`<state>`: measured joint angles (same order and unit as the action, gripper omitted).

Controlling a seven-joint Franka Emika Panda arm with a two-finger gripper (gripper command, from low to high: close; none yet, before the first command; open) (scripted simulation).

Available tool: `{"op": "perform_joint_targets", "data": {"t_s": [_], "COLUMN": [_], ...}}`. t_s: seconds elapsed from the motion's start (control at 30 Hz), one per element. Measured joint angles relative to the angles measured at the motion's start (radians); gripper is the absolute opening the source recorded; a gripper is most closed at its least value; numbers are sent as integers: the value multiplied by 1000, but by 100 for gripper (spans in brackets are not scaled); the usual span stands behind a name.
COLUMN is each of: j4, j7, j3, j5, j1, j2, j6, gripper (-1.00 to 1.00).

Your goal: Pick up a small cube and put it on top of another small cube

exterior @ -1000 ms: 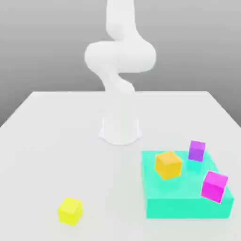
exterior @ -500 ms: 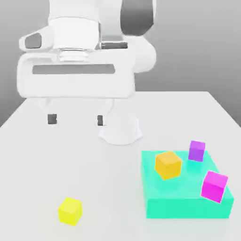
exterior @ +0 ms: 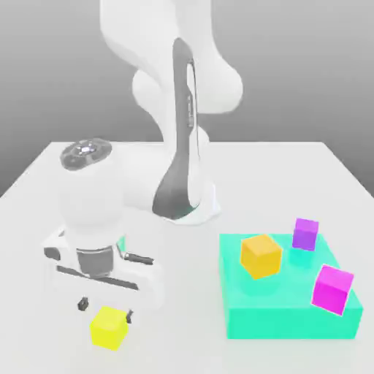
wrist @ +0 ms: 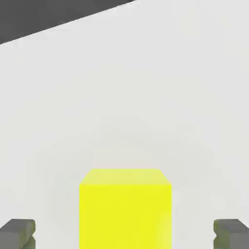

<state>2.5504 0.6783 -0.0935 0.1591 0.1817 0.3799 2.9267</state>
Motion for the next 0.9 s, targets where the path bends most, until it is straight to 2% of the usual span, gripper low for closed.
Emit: {"op": "perform_joint_targets", "data": {"t_s": [0.23, 0.43, 0.9], "j4": [-1, 42, 226], "j7": [2, 54, -141], "j3": [4, -35, 179], "j5": [-2, -78, -71], "j1": [4, -33, -372], "j2": [5, -188, -695], "j6": [4, -145, -465], "gripper": [-100, -100, -100]}}
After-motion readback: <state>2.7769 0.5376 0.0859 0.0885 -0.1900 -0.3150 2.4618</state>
